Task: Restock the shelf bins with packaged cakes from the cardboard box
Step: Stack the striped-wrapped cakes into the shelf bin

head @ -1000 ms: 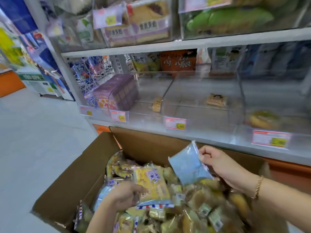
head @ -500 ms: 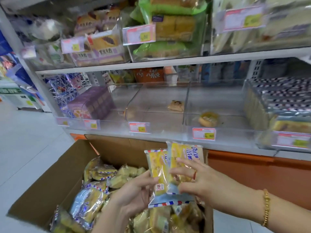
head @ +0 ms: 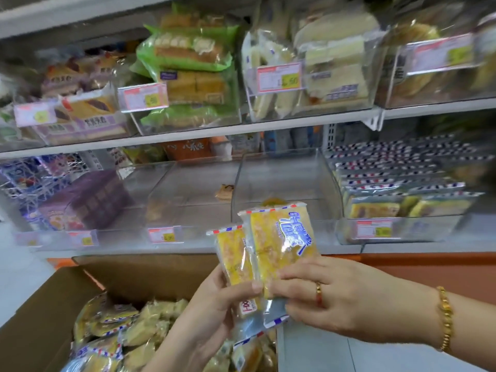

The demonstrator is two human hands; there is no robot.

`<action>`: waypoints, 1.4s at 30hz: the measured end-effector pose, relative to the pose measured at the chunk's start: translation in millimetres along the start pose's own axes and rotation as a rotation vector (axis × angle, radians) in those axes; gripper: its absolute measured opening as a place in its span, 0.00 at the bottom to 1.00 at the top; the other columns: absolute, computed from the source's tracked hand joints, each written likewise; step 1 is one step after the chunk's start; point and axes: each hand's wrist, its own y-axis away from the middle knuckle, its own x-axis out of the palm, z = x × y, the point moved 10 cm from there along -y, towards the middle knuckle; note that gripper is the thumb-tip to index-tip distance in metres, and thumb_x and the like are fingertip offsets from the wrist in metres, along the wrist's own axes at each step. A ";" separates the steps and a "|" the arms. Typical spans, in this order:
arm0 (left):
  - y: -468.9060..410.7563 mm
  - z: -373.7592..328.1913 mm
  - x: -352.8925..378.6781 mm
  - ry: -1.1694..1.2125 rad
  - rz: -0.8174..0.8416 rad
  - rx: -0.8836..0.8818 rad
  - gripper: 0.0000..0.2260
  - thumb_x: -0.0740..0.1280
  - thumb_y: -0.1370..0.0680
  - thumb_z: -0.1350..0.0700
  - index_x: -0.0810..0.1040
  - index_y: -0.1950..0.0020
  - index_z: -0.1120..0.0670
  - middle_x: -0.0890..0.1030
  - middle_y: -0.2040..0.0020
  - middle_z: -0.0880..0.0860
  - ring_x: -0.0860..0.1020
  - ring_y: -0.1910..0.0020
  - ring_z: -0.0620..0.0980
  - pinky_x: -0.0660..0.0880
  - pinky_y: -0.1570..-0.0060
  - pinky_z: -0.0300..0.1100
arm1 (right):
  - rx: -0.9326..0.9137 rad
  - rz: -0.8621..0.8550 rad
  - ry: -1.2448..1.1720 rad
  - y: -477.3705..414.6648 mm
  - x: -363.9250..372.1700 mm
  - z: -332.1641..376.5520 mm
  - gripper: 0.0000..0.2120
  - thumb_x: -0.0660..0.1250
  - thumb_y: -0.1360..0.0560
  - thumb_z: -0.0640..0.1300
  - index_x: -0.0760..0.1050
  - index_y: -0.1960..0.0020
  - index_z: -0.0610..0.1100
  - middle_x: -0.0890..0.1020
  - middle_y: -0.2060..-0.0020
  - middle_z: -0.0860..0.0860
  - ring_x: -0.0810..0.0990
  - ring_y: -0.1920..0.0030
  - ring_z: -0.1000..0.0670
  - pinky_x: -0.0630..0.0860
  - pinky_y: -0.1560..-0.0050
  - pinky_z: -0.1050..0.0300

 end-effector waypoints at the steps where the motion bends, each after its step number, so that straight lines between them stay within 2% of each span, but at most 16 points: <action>1: -2.0 0.4 6.6 0.015 0.009 -0.004 0.28 0.72 0.39 0.68 0.74 0.38 0.64 0.81 0.45 0.66 0.82 0.51 0.61 0.81 0.55 0.51 | 0.011 -0.010 0.027 1.2 -6.9 -3.7 0.10 0.61 0.20 0.39 0.79 0.56 0.44 0.81 0.43 0.48 0.77 0.44 0.47 0.71 0.37 0.54; 5: -11.7 -0.6 30.9 0.153 -0.005 0.006 0.29 0.71 0.40 0.73 0.75 0.39 0.66 0.82 0.48 0.65 0.84 0.55 0.58 0.81 0.63 0.44 | 0.157 -0.089 0.026 17.5 -29.9 -31.5 0.13 0.58 0.19 0.43 0.81 0.51 0.42 0.78 0.41 0.45 0.75 0.40 0.45 0.69 0.34 0.50; 8: -19.6 -7.6 36.4 0.174 -0.073 0.058 0.24 0.70 0.39 0.71 0.76 0.43 0.63 0.84 0.54 0.61 0.84 0.61 0.53 0.79 0.69 0.40 | 0.657 -0.196 -0.202 55.4 -42.1 -85.5 0.20 0.61 0.23 0.61 0.72 0.36 0.51 0.68 0.32 0.54 0.68 0.33 0.58 0.63 0.32 0.64; 11: -27.6 -13.3 46.8 0.111 -0.092 0.080 0.23 0.68 0.38 0.69 0.74 0.43 0.63 0.85 0.54 0.60 0.84 0.61 0.53 0.79 0.70 0.40 | 1.340 -0.176 -0.762 118.9 0.8 -123.4 0.34 0.68 0.35 0.68 0.66 0.33 0.59 0.71 0.36 0.62 0.71 0.38 0.64 0.69 0.39 0.64; 13: -33.4 -8.5 56.7 0.056 -0.079 0.049 0.24 0.69 0.37 0.69 0.74 0.41 0.64 0.84 0.52 0.61 0.84 0.59 0.54 0.79 0.69 0.40 | 1.510 -0.173 -1.250 140.2 38.9 -121.0 0.32 0.73 0.38 0.62 0.76 0.38 0.48 0.81 0.43 0.53 0.79 0.49 0.57 0.74 0.50 0.62; 15: -37.1 0.0 62.8 0.032 -0.073 0.000 0.26 0.70 0.37 0.68 0.73 0.39 0.64 0.84 0.50 0.61 0.84 0.57 0.55 0.80 0.67 0.42 | 1.511 -0.204 -1.419 149.3 47.6 -121.3 0.24 0.74 0.37 0.55 0.82 0.47 0.40 0.85 0.52 0.44 0.78 0.56 0.51 0.72 0.56 0.61; 18: -43.4 14.9 72.8 0.071 -0.041 -0.067 0.25 0.69 0.37 0.68 0.74 0.39 0.65 0.84 0.51 0.62 0.84 0.60 0.54 0.82 0.64 0.44 | 1.552 -0.302 -1.475 175.5 37.6 -130.4 0.12 0.73 0.36 0.49 0.83 0.56 0.42 0.82 0.65 0.49 0.77 0.68 0.56 0.73 0.69 0.66; 22: -55.6 31.6 82.0 0.138 -0.051 -0.158 0.28 0.70 0.38 0.66 0.75 0.37 0.63 0.82 0.44 0.62 0.78 0.46 0.58 0.74 0.42 0.49 | 1.600 -0.442 -1.589 209.2 22.9 -143.4 0.06 0.69 0.33 0.43 0.83 0.57 0.44 0.81 0.67 0.51 0.77 0.70 0.58 0.78 0.70 0.66; 25: -65.4 41.1 106.7 0.130 -0.009 -0.198 0.25 0.70 0.37 0.66 0.78 0.40 0.62 0.83 0.45 0.62 0.81 0.50 0.56 0.77 0.49 0.46 | 1.591 -0.395 -1.598 221.7 18.1 -142.9 0.11 0.68 0.31 0.42 0.80 0.51 0.40 0.81 0.67 0.52 0.77 0.72 0.59 0.74 0.74 0.66; 27: -72.0 45.0 127.6 0.139 0.021 -0.208 0.19 0.66 0.33 0.64 0.79 0.42 0.60 0.84 0.48 0.61 0.84 0.60 0.54 0.82 0.64 0.46 | 1.582 -0.309 -1.549 228.7 18.0 -139.7 0.08 0.68 0.29 0.42 0.80 0.52 0.39 0.81 0.67 0.52 0.76 0.72 0.59 0.71 0.74 0.68; 29: -78.7 50.2 150.2 0.132 0.045 -0.224 0.19 0.67 0.30 0.57 0.79 0.40 0.59 0.82 0.45 0.62 0.83 0.55 0.57 0.81 0.71 0.47 | 1.581 -0.284 -1.517 238.2 17.5 -137.1 0.05 0.68 0.27 0.39 0.81 0.54 0.39 0.82 0.67 0.51 0.76 0.72 0.58 0.69 0.75 0.69; 32: -86.6 51.9 183.5 0.106 0.060 -0.188 0.18 0.67 0.30 0.53 0.80 0.42 0.59 0.83 0.46 0.61 0.83 0.48 0.57 0.82 0.58 0.51 | 1.609 -0.251 -1.426 259.6 15.8 -136.5 0.07 0.70 0.27 0.42 0.83 0.51 0.40 0.85 0.57 0.45 0.81 0.62 0.52 0.74 0.65 0.64; 35: -95.6 50.8 214.5 0.068 0.041 -0.096 0.18 0.69 0.33 0.61 0.78 0.43 0.61 0.84 0.50 0.60 0.85 0.58 0.54 0.82 0.64 0.47 | 1.641 -0.340 -1.284 285.1 1.8 -145.2 0.10 0.72 0.28 0.47 0.84 0.48 0.47 0.85 0.53 0.49 0.81 0.56 0.52 0.75 0.60 0.63; 38: -111.3 51.8 236.1 0.121 -0.026 -0.052 0.16 0.69 0.31 0.64 0.78 0.43 0.60 0.85 0.53 0.58 0.84 0.63 0.52 0.81 0.67 0.46 | 1.777 -0.577 -1.052 326.7 -25.1 -156.3 0.25 0.73 0.35 0.59 0.78 0.39 0.55 0.83 0.50 0.52 0.83 0.52 0.54 0.77 0.55 0.61; 40: -123.1 50.6 253.5 0.209 -0.052 -0.033 0.13 0.67 0.26 0.66 0.77 0.42 0.59 0.85 0.55 0.56 0.84 0.64 0.51 0.80 0.70 0.43 | 1.879 -0.730 -1.188 347.2 -22.8 -147.5 0.33 0.72 0.40 0.65 0.75 0.38 0.54 0.82 0.46 0.50 0.83 0.50 0.52 0.78 0.57 0.57; 42: -134.3 52.7 272.3 0.258 -0.063 -0.018 0.12 0.67 0.25 0.65 0.77 0.42 0.58 0.85 0.61 0.52 0.83 0.68 0.48 0.76 0.75 0.37 | 1.852 -0.792 -1.501 341.2 -14.0 -134.2 0.35 0.71 0.40 0.64 0.78 0.39 0.46 0.83 0.46 0.46 0.82 0.50 0.47 0.80 0.58 0.53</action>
